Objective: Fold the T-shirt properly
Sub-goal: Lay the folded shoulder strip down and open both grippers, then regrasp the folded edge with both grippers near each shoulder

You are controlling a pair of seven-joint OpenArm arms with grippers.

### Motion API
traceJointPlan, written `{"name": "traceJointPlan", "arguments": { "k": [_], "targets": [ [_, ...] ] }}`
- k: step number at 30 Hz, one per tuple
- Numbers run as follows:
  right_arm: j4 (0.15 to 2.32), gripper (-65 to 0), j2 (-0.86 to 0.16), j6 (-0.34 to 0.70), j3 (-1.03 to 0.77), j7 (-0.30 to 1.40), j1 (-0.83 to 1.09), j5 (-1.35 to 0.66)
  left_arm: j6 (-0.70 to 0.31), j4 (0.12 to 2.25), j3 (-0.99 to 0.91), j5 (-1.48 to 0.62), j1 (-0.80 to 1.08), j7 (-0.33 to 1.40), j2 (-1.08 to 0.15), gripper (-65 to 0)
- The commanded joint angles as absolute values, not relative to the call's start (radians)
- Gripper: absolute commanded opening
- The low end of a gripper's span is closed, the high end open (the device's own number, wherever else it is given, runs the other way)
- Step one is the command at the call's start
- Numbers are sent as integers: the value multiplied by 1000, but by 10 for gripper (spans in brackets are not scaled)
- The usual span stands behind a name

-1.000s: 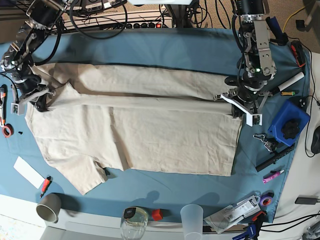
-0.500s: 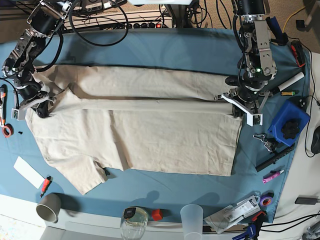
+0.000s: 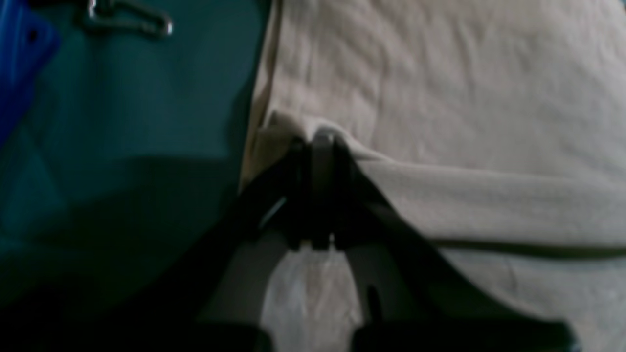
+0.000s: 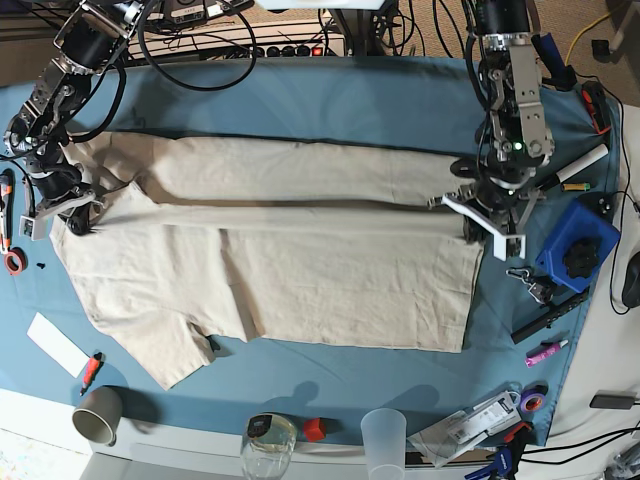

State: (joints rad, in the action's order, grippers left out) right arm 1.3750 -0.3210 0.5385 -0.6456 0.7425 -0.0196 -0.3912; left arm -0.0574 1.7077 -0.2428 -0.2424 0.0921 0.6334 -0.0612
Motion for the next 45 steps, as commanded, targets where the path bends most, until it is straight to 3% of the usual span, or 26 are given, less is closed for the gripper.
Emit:
{"name": "traceJointPlan", "arguments": {
  "k": [1,5,9,11,15,17,26,35,40,45],
  "targets": [
    [1392,-650,-347,530,-651,702,-37,-394,-54,1726,-244,-238,68,606,-68,-650],
    [1392,-650,-347,530,-651,703,-37,-369,-55,1726,-244,-238,64,605,-67,-650],
    [1392,-650,-347,535,-652,705,-43,-365,-126,1725,-244,-238,64,605,-67,-478],
    [1392,-650,-347,548,-652,707,-50,-365,-146,1725,-244,-238,64,604,-67,-427],
    [1392,-462,-356,588,-652,706,-66,-366,-159,1725,-244,-238,63,605,-67,-417],
    [1392,-428,-371,586,-652,707,-73,-366,-159,1725,-244,-238,63,605,-67,-417],
    [1433,-428,-481,587,-710,870,-107,-607,-159,1766,-244,-238,64,675,-67,-417],
    [1455,-429,-496,588,-854,1039,-100,-738,-155,1983,-244,-239,172,785,-67,-414],
    [1455,-429,-496,606,-873,1131,-66,-788,-155,2006,-245,-228,294,690,-67,-281],
    [1456,-429,-496,606,-888,1220,-61,-846,-155,2006,-245,-192,299,689,-67,-272]
  ]
}}
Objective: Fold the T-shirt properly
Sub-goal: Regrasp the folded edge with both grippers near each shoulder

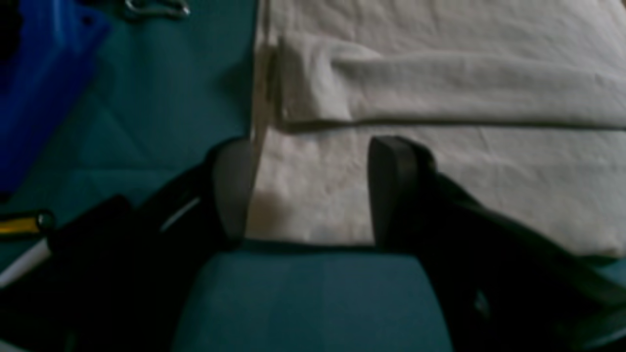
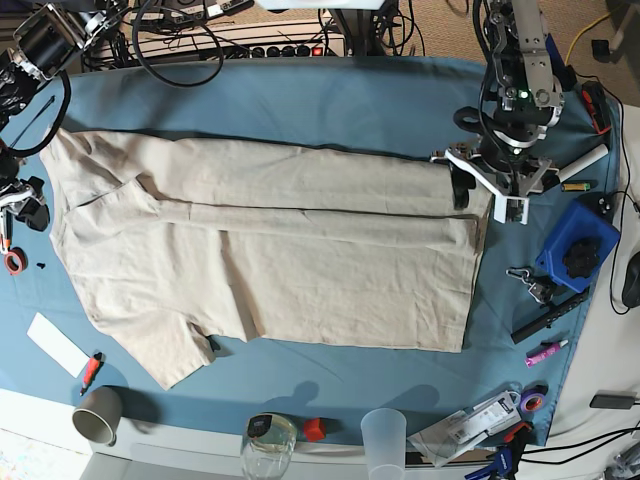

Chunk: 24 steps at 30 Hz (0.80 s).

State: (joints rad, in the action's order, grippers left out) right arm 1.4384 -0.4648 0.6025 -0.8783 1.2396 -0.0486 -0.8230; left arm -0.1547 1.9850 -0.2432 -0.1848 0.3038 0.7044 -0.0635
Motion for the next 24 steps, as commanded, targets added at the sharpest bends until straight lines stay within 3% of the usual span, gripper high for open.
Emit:
{"name": "traceJointPlan", "arguments": {
  "k": [1,8,18,24],
  "targets": [
    [1456,-429,-496,606,-902,1229,-60,-857,-155,2006,-245,-198,299,698,-67,-272],
    [1456,-429,-525,625,-1046,1261,39,-913,-155,2055,-245,-239,317,778,-67,-272],
    [1456,-428,-540,625,-1053,1268,175,-941,-155,2183,-245,-239,443,778,-67,-272],
    [1456,-325,-540,654,-1053,1273,175,-862,-155,2210,-245,-239,493,778,-67,-272]
  ]
}}
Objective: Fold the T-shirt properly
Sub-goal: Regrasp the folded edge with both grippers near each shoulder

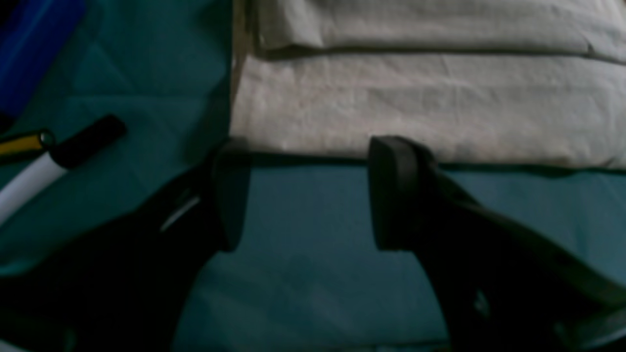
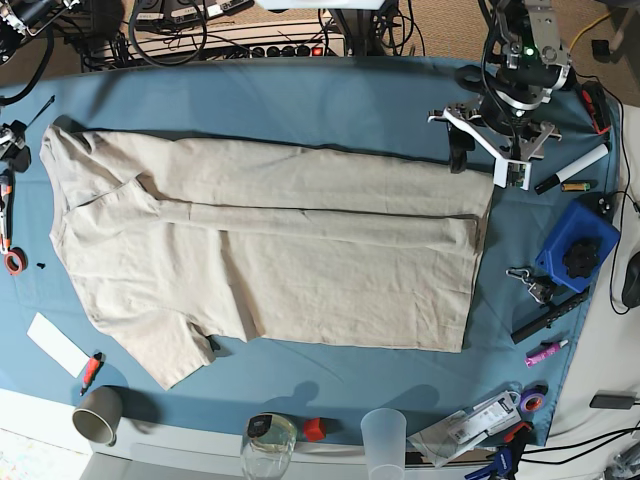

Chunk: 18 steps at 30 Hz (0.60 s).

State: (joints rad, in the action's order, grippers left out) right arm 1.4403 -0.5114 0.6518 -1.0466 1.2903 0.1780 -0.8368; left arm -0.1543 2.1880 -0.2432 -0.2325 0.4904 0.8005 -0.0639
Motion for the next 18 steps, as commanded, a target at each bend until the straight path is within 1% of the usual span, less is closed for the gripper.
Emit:
{"name": "traceJointPlan", "arguments": {
  "k": [1,6,9,12,18],
  "targets": [
    [1455,-325,-540,663,-1053,1259,175,-847,-155,2213,-245,-239,501,778,-67,-272],
    [1393,-325,-541,665,-1017,1172,174,-768,-155,2215,-245,-239,524,778,-67,-272],
    [1330,-325,-541,665,-960,1164,174,-767,-155,2215,-245,-239,524,778,-67,-272],
    [1245,-325,-541,665,-902,1081,172,-766,-155,2215,-245,-239,524,778,-67,-272],
    [1116,-326,-540,665,-850,1084,117,-765,-155,2215,-245,-239,523,777,-67,-272]
  ]
}}
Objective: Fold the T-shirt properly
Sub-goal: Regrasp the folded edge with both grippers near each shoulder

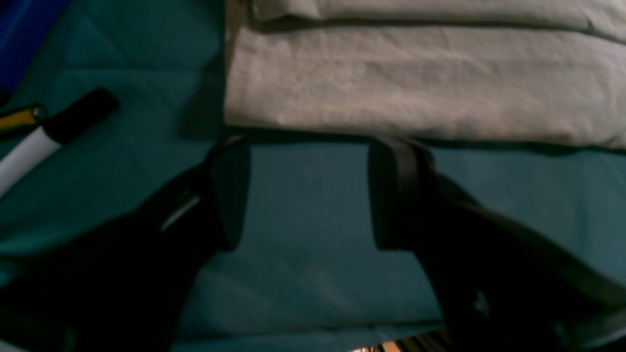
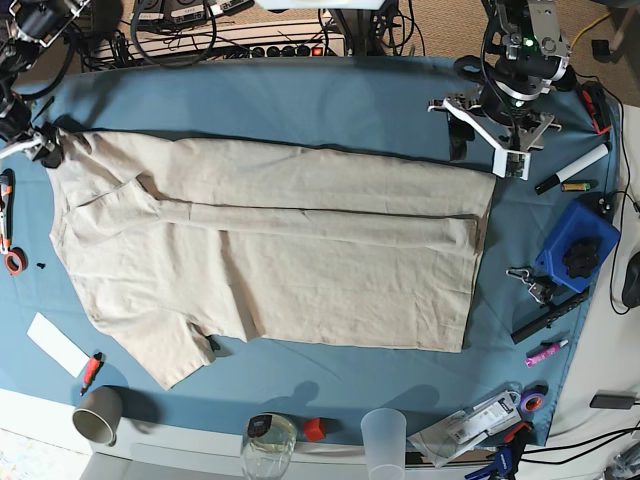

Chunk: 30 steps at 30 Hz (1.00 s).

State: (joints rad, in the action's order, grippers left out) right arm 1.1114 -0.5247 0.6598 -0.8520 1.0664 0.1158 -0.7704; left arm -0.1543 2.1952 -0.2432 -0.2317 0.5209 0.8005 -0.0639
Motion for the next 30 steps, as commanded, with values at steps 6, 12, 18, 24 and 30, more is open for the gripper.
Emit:
{"name": "traceJointPlan", "arguments": {
  "k": [6,12,18,24,30],
  "targets": [
    [1065,-326,-514,668,-850,1119,81,-766,-155,2215,-245,-239,518,756,-67,-272],
    [1065,-326,-472,688,-850,1157,81,-766,-155,2210,-245,-239,512,733,-67,-304],
    [1065,-326,-480,688,-850,1188,81,-767,-155,2141,-245,-165,464,672,-67,-340],
    [1065,-326,-482,687,-851,1227,81,-767,-141,2039,-245,-152,370,672,-67,-287],
    [1065,-326,-482,688,-851,1227,80,-771,-80,1863,-245,-149,280,738,-67,-287]
  ]
}}
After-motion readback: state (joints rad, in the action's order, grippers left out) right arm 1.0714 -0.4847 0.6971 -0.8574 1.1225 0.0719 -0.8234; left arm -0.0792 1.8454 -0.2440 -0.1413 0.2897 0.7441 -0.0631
